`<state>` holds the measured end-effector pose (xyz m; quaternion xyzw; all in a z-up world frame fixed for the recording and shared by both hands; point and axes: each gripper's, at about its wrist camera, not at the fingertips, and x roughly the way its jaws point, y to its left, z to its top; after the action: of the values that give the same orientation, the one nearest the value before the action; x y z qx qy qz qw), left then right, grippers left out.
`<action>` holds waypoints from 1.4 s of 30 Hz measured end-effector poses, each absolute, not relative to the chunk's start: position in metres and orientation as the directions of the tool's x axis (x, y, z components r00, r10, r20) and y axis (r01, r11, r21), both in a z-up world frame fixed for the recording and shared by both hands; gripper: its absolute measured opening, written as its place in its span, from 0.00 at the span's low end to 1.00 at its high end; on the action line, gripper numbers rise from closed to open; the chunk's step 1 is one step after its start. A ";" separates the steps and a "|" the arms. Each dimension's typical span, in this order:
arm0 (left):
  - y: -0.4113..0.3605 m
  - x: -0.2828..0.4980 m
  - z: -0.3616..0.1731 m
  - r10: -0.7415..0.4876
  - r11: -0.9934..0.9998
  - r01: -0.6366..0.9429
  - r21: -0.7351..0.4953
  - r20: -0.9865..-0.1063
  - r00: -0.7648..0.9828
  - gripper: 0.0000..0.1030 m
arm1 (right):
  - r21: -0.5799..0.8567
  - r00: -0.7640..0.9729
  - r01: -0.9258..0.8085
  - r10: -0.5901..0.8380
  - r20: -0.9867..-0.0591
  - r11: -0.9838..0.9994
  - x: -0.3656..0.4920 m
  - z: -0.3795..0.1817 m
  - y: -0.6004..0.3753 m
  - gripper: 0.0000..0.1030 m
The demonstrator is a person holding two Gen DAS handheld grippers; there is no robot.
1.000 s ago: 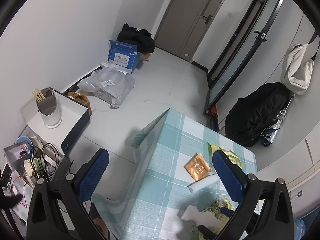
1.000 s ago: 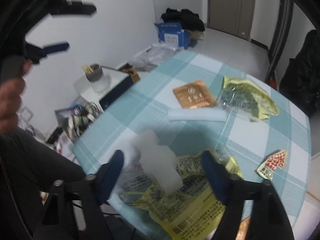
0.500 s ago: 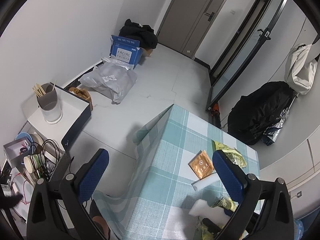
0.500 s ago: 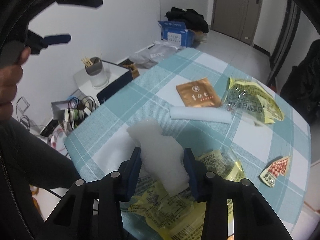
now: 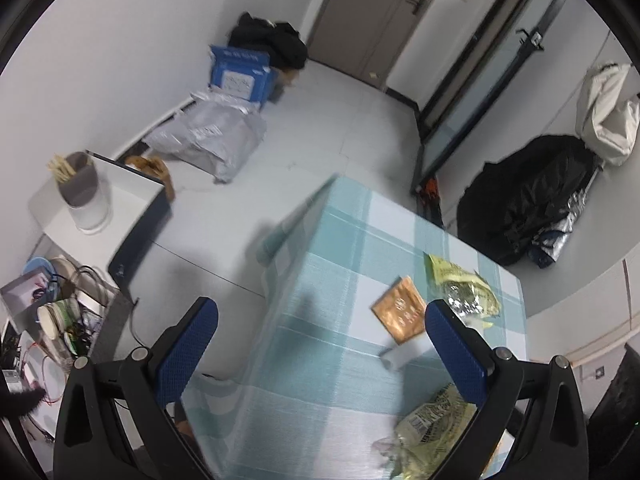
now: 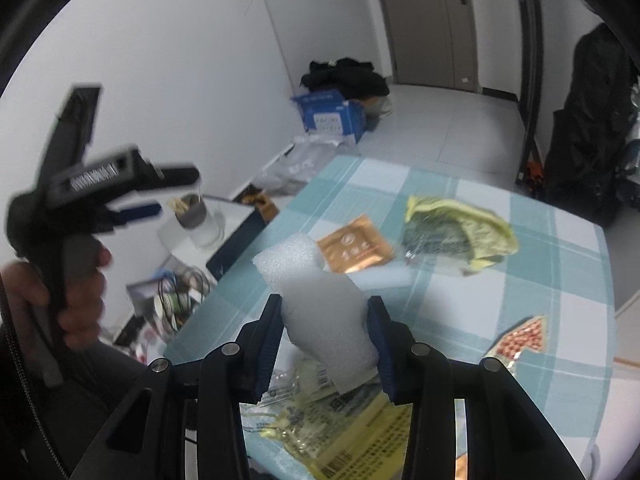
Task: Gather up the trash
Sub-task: 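Close the right tool around the white foam block, then move the left tool toward the brown paper packet while the right holds the foam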
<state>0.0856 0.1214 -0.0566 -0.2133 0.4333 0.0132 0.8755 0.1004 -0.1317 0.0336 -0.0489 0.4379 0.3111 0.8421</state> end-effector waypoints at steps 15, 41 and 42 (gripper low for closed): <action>0.050 0.153 -0.105 -0.170 0.985 0.059 -0.160 -0.910 0.378 0.98 | 0.282 0.474 -0.457 0.500 -0.725 0.843 0.116 0.048 -0.213 0.40; 0.030 0.205 -0.115 -0.412 0.830 0.488 -0.269 -0.886 0.212 0.48 | 0.347 0.451 -0.429 0.531 -0.717 0.834 0.119 0.043 -0.234 0.40; 0.028 0.205 -0.114 -0.413 0.823 0.500 -0.269 -0.888 0.201 0.45 | 0.344 0.450 -0.430 0.529 -0.720 0.834 0.119 0.042 -0.233 0.40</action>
<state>0.2053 0.0280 -0.1145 0.0390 0.5588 -0.2951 0.7740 0.1193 -0.2331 0.0425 0.0557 0.4420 0.2823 0.8496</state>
